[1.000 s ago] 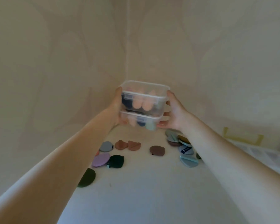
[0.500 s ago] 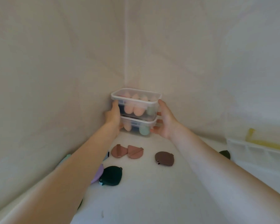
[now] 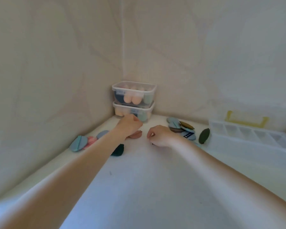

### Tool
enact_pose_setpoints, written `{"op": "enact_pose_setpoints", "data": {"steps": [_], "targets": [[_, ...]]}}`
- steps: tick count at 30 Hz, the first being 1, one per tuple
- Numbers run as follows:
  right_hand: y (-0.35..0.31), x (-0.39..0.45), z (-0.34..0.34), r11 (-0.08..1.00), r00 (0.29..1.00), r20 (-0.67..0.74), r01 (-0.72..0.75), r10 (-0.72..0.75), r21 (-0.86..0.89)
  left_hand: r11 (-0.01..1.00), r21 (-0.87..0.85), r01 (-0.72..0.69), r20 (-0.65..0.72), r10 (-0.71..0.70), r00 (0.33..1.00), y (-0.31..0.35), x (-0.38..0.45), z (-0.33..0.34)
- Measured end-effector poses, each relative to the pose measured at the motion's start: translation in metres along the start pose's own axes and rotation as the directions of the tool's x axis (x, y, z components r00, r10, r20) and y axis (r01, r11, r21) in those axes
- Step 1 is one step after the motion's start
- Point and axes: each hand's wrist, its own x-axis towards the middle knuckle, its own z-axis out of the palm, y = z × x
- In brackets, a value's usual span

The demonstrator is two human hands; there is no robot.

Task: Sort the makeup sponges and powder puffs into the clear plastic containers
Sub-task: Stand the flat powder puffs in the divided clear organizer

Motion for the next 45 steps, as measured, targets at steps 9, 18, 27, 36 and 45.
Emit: {"op": "enact_pose_setpoints", "data": {"steps": [9,18,27,36,45], "targets": [[0.033,-0.049,-0.048,0.992,0.999,-0.019,-0.047,0.045,-0.121,0.970,0.084,-0.228,0.137,0.215,0.967,0.041,-0.021,0.056],[0.065,0.015,-0.037,0.984,0.975,-0.134,-0.174,0.177,0.039,0.972,0.155,-0.179,0.122,0.161,0.979,0.043,0.013,0.077],[0.082,0.050,-0.010,0.970,0.963,-0.150,-0.233,0.222,-0.064,0.964,0.202,-0.173,0.110,0.153,0.982,0.026,0.042,0.085],[0.068,0.003,-0.012,0.995,0.996,-0.027,-0.090,0.088,-0.053,0.959,0.219,-0.178,0.149,0.148,0.978,0.031,0.018,0.083],[0.076,-0.089,-0.023,0.997,0.994,0.088,0.073,-0.070,-0.037,0.829,0.444,-0.341,0.411,0.150,0.899,0.041,-0.044,0.070]]}}
